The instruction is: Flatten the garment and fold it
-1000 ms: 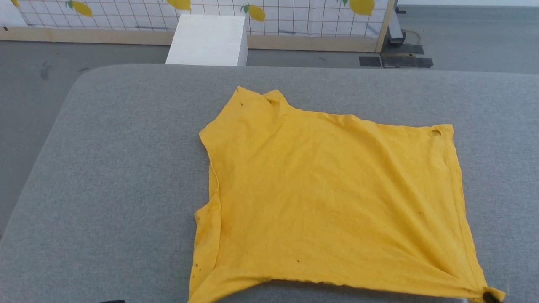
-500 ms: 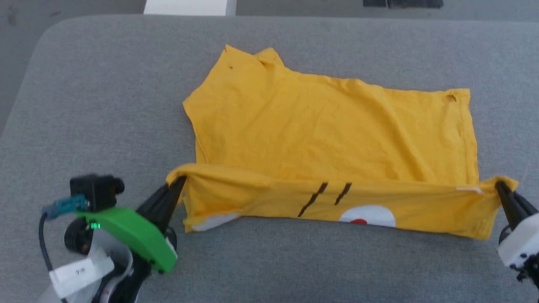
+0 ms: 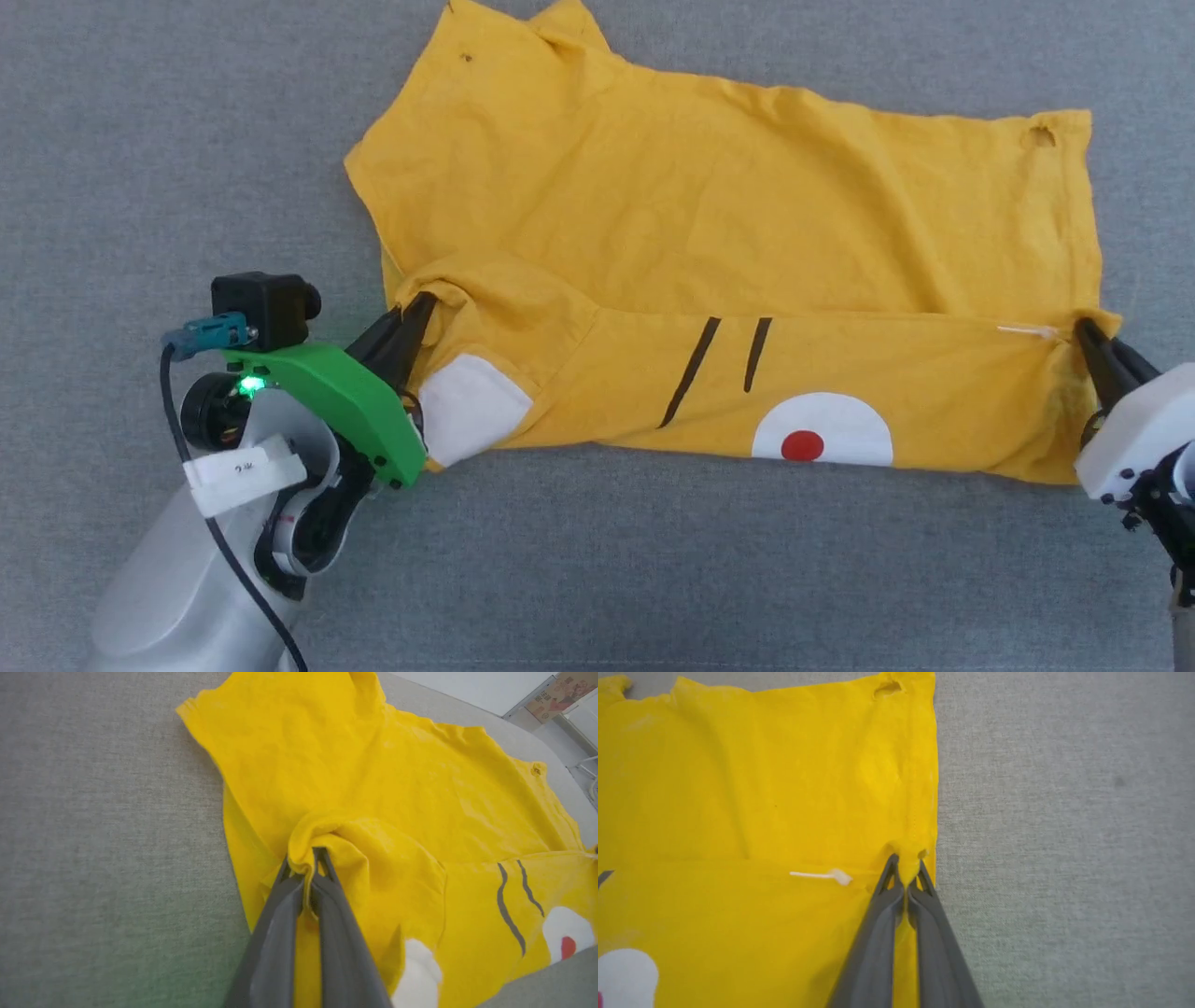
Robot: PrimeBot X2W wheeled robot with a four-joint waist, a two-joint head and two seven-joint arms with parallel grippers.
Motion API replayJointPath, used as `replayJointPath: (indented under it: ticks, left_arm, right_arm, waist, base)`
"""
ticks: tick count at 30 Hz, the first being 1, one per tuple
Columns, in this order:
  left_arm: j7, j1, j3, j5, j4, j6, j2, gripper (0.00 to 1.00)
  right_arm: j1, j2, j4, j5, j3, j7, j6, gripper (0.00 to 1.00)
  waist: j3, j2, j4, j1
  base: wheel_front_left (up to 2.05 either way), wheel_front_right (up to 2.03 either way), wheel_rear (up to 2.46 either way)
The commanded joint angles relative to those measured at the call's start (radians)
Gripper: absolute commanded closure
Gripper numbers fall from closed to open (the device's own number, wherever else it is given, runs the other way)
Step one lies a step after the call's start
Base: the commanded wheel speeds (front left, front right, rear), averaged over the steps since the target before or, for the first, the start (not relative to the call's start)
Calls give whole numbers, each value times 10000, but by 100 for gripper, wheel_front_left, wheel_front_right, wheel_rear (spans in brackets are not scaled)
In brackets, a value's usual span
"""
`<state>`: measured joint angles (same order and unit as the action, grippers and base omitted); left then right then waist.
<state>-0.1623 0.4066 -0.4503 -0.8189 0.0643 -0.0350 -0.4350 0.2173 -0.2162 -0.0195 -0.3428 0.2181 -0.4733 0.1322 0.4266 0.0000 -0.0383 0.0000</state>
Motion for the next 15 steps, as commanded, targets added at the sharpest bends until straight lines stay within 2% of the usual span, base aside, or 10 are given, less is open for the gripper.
replayJointPath:
  ticks: [1,6,9,11,12,13,14,15]
  left_arm:
    - [-62,203,-59,127,251,57,28,100]
    - [-705,281,-384,43,996,132,-10,100]
    - [-745,254,-343,-107,1120,91,74,100]
    - [-719,205,-295,-195,1151,66,108,100]
    - [-717,161,-280,-239,1149,49,121,86]
    - [-701,126,-263,-275,1136,43,133,72]
    - [-647,76,-224,-320,1116,40,144,28]
    - [-612,27,-201,-354,1097,40,148,5]
  right_arm:
    - [200,-69,-187,70,-119,12,-15,100]
    - [369,-224,-809,-9,-411,-358,-15,100]
    - [399,-243,-932,-51,-361,-401,-15,100]
    - [394,-228,-968,-69,-332,-401,-15,36]
    - [385,-208,-959,-112,-320,-395,-15,0]
    - [369,-196,-948,-144,-308,-405,-15,0]
    - [349,-172,-919,-187,-285,-416,-15,0]
    - [330,-152,-884,-227,-276,-416,-15,0]
  waist:
    - [304,0,-38,0]
    - [338,0,29,0]
    - [281,0,76,0]
    - [216,0,89,0]
    - [165,0,92,0]
    - [113,0,93,0]
    - [46,0,87,0]
    - [-27,0,79,0]
  base:
    - [0,0,0]
    - [0,0,0]
    - [0,0,0]
    - [0,0,0]
    - [0,0,0]
    - [0,0,0]
    - [0,0,0]
    - [0,0,0]
